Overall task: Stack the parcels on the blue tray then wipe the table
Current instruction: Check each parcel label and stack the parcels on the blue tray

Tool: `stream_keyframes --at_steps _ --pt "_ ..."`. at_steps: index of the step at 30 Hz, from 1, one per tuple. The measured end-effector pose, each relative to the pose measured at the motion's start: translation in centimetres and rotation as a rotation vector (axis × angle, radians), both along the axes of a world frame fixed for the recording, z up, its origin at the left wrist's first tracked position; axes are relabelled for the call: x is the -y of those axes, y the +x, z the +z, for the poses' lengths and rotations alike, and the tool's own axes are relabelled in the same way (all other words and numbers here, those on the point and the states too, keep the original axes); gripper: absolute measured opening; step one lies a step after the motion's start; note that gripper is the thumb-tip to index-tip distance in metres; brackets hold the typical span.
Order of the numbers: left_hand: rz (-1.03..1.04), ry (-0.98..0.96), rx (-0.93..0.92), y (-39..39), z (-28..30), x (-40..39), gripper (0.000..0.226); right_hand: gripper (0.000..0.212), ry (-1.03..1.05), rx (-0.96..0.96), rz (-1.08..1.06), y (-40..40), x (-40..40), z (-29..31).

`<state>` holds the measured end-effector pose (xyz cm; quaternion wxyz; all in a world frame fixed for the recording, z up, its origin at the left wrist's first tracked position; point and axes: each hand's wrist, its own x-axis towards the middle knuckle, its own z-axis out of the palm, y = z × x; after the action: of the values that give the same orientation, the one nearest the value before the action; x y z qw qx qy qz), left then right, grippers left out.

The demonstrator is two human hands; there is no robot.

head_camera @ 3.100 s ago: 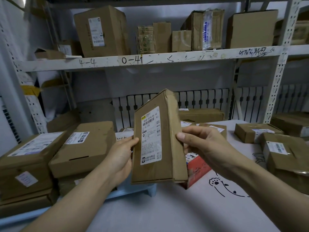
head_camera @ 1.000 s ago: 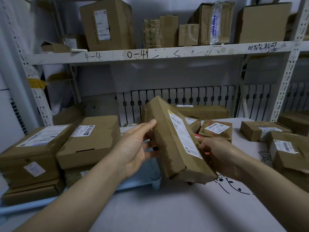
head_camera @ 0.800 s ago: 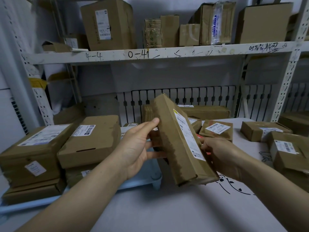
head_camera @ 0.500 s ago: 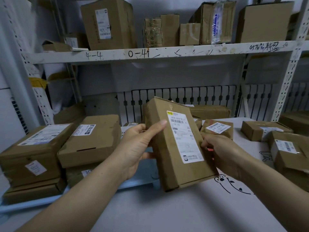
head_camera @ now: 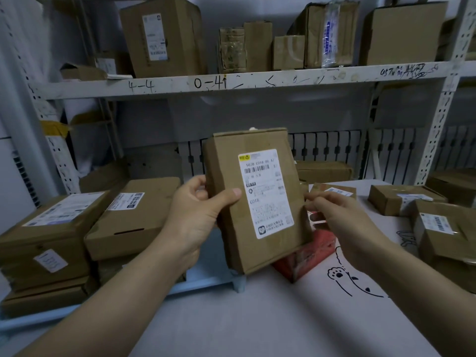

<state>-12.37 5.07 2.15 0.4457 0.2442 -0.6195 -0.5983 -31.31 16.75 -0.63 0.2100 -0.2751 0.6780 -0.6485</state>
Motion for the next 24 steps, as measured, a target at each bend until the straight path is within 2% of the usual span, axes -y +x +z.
stream_keyframes --at_steps 3,5,8,10,14,16,18,23,24 --pt "0.043 -0.176 -0.056 0.3 0.8 0.0 0.033 0.02 -0.118 0.002 0.003 -0.2 0.0 0.3" --pt "0.075 -0.387 -0.043 0.5 0.8 0.2 0.036 0.029 -0.225 0.158 0.085 0.1 0.0 0.8" --pt "0.11 -0.926 0.122 1.1 -0.1 0.7 0.039 0.045 -0.284 0.443 0.202 0.7 -0.5 1.5" --pt "0.14 -1.31 0.202 1.3 -0.9 1.4 0.041 0.05 -0.301 0.514 0.266 0.8 -0.9 1.6" --pt "0.122 -1.725 0.204 1.2 -2.2 2.6 0.022 0.058 -0.309 0.674 0.314 0.2 -1.8 1.3" --pt "0.103 -1.874 0.226 1.4 -2.8 3.0 0.013 0.056 -0.21 0.603 0.323 -0.1 -2.2 0.9" --pt "0.08 -1.963 0.265 1.7 -3.5 3.2 0.011 0.04 -0.142 0.53 0.355 -0.1 -2.3 0.7" --pt "0.062 -2.003 0.301 1.9 -4.2 3.3 0.011 0.016 -0.124 0.49 0.363 -0.1 -2.2 0.3" --pt "0.056 -2.004 0.31 1.9 -4.2 3.3 0.011 0.019 -0.123 0.486 0.372 -0.2 -2.2 0.2"
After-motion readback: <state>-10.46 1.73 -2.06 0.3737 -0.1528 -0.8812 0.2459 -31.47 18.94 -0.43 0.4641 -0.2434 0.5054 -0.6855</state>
